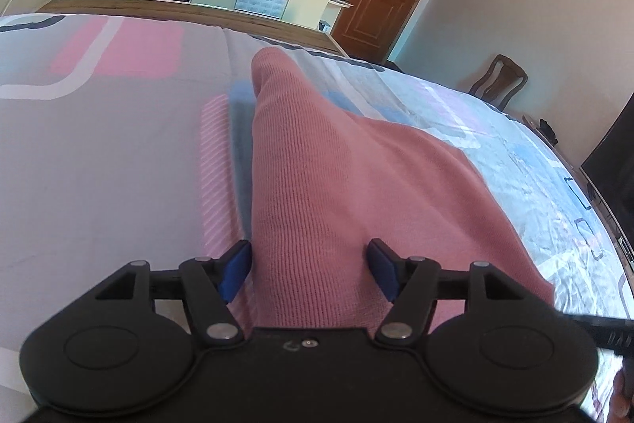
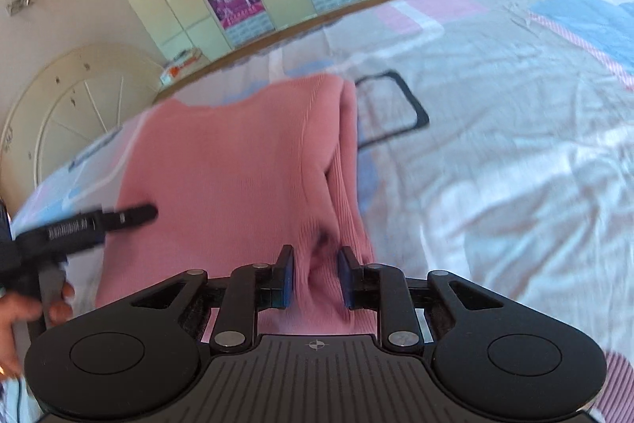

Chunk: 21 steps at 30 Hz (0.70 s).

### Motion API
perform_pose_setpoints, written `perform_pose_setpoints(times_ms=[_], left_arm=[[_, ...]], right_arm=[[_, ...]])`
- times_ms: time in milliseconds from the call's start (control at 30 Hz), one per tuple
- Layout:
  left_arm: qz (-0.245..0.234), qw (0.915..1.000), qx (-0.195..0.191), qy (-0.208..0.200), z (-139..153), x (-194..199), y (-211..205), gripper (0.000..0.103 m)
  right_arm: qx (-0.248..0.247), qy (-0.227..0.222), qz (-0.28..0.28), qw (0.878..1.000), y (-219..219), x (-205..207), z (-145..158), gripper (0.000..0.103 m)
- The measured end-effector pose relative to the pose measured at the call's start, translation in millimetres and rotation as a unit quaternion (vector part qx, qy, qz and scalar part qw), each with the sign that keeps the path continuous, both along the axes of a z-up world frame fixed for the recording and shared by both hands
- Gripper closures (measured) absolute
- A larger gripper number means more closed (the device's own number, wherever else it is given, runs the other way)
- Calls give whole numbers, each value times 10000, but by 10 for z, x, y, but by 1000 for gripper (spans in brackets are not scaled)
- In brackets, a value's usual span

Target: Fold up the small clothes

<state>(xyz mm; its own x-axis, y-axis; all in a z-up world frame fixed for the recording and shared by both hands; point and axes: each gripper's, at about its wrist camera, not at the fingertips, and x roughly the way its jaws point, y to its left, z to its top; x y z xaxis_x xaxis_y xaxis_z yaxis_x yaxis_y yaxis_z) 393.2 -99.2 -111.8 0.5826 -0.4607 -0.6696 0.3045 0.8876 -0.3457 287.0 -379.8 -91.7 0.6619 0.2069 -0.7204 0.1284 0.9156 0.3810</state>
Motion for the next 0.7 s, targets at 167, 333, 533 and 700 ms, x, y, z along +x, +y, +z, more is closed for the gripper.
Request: perform_pose_setpoints(times_ms=[167,333,533,700], left_arm=[[-31,10000,28,-1,17,-7,-24,39],[-5,10000,-26,-14,101,10,2,40],[228,9994,-252,-33,202,190,44,40],[390,9990,-226,-48,209,432,5,41]], right_arm=[[-86,222,-431,9988,-91,-123,-143,92],[-168,46,-171,9997,-49,-148,65,89],[-215,-425,-160,9987,-22,194,313,64],[195,-313,-224,9991,-71,747,153,63]])
